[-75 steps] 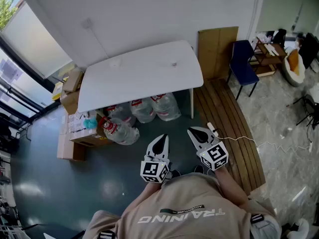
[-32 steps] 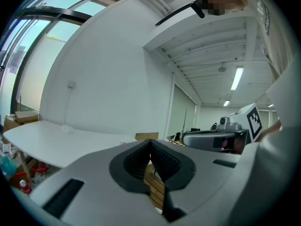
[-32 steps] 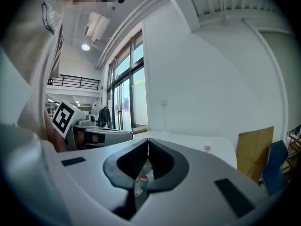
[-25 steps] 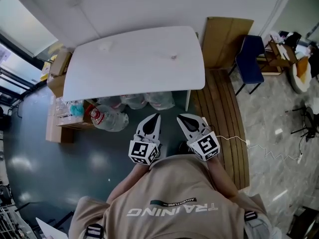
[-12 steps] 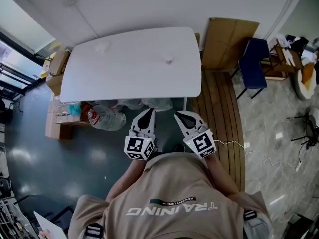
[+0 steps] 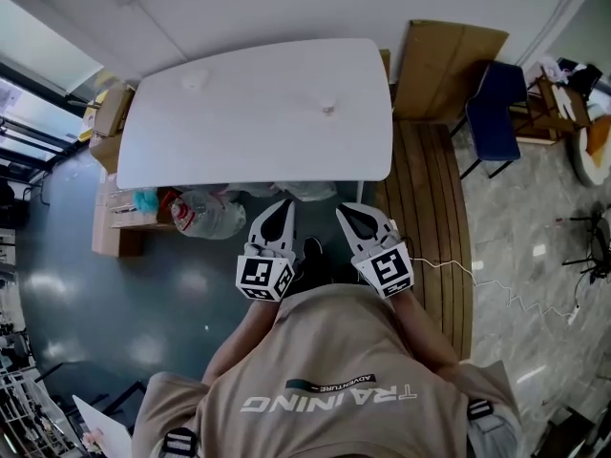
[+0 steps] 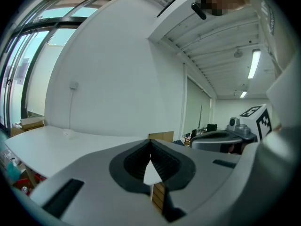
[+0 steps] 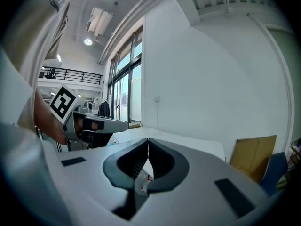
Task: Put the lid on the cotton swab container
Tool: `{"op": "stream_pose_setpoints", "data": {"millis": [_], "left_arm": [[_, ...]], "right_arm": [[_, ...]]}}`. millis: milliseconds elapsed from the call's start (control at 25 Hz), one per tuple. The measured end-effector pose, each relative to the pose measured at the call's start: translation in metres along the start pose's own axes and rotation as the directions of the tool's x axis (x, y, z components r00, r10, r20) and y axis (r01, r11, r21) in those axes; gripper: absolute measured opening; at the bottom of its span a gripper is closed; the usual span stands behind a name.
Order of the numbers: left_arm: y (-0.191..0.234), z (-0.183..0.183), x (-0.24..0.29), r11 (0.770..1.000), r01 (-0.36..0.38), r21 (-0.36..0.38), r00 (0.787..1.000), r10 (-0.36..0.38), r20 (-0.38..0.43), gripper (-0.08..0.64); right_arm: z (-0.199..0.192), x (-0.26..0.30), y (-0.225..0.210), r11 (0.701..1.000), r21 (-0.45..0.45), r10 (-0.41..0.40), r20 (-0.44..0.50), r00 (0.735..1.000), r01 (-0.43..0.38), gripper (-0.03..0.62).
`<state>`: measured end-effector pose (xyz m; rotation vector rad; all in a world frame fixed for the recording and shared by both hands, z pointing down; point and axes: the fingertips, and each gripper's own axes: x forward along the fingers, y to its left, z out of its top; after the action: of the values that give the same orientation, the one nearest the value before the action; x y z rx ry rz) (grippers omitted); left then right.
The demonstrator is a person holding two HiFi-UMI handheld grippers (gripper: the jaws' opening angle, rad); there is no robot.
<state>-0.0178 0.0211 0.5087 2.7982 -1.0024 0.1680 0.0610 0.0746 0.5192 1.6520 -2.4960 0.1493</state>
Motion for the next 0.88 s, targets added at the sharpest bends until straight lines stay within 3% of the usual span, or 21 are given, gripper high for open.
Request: {"op": "stream_pose_setpoints", "data": {"millis": [600,880], "left_arm": [[0.056,0.034,0.067,0.995,0.101,0.002,0.994,-0.101,0.03,0.012],[0.078,0.033,0.093,0.989,0.15,-0.011,0.989,-0.15,0.013,0.012]], "right_arm": [[0.038,0.058,-0.054,0.99,-0.031,-0.138,0.017,0.99,0.139,0.017],[0.035,0.084,-0.068,0.982,-0.074,-0.179,-0.038,0.983,0.176,0.018]]}}
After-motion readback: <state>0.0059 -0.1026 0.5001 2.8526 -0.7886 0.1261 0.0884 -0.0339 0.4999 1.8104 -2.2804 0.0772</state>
